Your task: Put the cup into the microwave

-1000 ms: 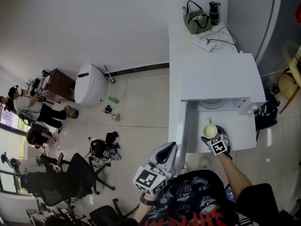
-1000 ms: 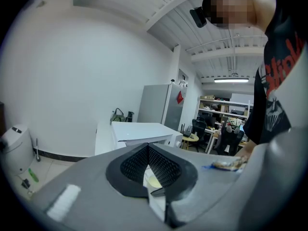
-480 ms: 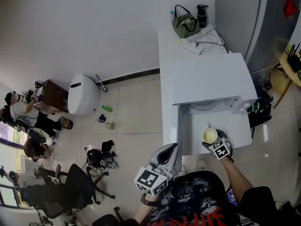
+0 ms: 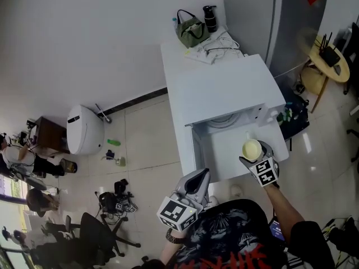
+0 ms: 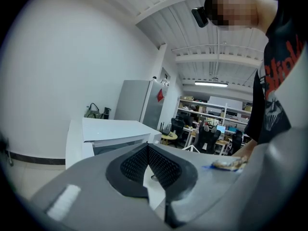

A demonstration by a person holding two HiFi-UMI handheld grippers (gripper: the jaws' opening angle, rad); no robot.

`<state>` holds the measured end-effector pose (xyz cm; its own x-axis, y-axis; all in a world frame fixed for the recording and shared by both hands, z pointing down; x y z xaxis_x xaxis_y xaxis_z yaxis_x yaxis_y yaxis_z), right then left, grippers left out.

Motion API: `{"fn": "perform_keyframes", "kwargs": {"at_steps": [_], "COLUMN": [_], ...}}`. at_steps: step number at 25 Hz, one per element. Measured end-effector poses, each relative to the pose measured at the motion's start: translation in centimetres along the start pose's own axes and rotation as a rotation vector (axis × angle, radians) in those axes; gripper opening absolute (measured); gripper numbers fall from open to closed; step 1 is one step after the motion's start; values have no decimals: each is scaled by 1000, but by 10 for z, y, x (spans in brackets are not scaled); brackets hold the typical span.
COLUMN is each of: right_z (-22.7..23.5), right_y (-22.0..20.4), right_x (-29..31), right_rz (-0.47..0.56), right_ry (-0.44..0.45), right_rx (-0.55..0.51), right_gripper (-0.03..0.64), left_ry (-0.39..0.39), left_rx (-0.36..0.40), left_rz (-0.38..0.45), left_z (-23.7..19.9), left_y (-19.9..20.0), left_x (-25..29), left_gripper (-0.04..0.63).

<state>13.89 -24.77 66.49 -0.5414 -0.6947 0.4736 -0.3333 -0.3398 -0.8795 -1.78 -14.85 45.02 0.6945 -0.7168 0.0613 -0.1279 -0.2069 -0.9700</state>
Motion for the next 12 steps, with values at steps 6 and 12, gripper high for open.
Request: {"fn": "perform_keyframes", "kwargs": {"at_steps": [6, 12], "right_z": [-8, -13], "right_y": [37, 37], "right_x": [-10, 8], "right_rz": [98, 92], "right_ry": [110, 205], "right_rx": [-66, -93], "right_gripper": [437, 437], "left_ry": [-17, 7], "left_rx": [5, 17], "left_rz": [-2, -2], "left_z": [6, 6], "left_y": [-1, 0], "left_x": [1, 1], "left_gripper": [2, 2]}}
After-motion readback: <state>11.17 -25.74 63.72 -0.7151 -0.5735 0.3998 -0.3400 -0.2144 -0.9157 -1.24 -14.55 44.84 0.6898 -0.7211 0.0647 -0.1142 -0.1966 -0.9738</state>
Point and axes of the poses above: the fingertips, and each gripper's own axes: x forward along the fingers, z to its right, y out of its top, the point moved 2 cm from there along -x, backward along the fingers, and after that the axes turned 9 degrees about z, right-handed, at the moved point
